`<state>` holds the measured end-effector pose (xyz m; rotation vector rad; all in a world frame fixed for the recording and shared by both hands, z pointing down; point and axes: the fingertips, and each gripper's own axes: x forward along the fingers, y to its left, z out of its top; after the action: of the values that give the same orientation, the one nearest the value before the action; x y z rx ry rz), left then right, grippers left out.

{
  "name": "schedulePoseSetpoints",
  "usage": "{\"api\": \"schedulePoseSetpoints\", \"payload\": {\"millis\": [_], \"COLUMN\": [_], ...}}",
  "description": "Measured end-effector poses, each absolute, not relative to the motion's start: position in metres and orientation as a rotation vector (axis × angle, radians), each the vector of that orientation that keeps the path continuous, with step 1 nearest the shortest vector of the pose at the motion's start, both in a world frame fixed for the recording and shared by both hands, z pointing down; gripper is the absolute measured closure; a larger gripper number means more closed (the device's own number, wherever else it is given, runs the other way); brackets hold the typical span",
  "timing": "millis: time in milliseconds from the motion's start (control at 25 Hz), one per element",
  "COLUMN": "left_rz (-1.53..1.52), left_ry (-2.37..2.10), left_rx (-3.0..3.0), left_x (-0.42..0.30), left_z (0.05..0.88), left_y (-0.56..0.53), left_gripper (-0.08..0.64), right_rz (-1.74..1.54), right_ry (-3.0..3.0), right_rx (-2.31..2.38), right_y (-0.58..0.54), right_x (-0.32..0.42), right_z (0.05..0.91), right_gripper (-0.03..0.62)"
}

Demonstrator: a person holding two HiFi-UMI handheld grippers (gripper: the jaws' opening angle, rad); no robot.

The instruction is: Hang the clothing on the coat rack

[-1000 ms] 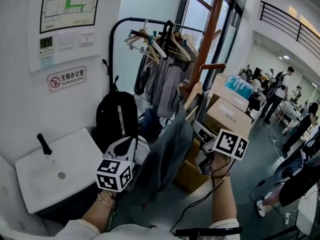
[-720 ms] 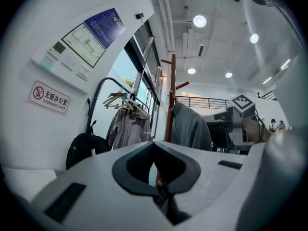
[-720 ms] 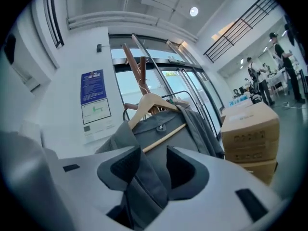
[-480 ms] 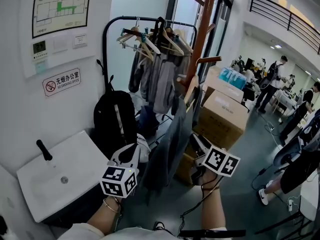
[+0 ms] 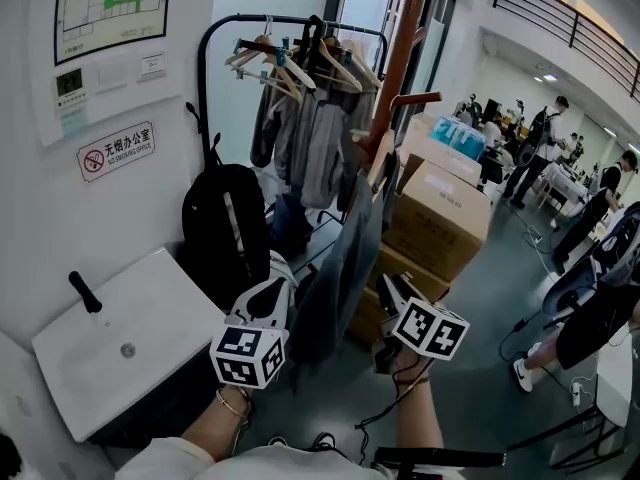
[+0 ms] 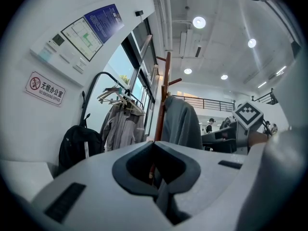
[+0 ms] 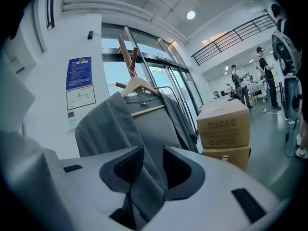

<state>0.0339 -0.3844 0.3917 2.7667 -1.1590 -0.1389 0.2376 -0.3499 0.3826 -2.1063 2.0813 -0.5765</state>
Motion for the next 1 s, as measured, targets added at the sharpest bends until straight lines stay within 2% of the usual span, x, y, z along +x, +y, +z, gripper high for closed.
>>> {"api": "schedulePoseSetpoints", "payload": {"millis": [120,480,1000], "left_rz": [-0.152,-0.168,-0.154], "left_ry": [-1.155,-1.221,-1.386], "left_rx": [2.76,2.743,2.598], "left_x": [0.036,0.043,0.064], "left_z": [0.393,0.388,0.406], "left_y": [-0.385,-0.382,-0.376], "left_gripper": [0.554,0.554,0.554], "right_rz": [-0.583,-0.549,-0.481], "right_ry": [2.077,2.053,2.174], "right_rx": [-2.15,-2.236,-2.244], "right_y": [-0.347,-0.346,-0.34], "right_x": [0.233,0.242,0.281], "right_z": [0.398,0.418,0.428], "right_gripper": [0.487,0.552,0.566]}}
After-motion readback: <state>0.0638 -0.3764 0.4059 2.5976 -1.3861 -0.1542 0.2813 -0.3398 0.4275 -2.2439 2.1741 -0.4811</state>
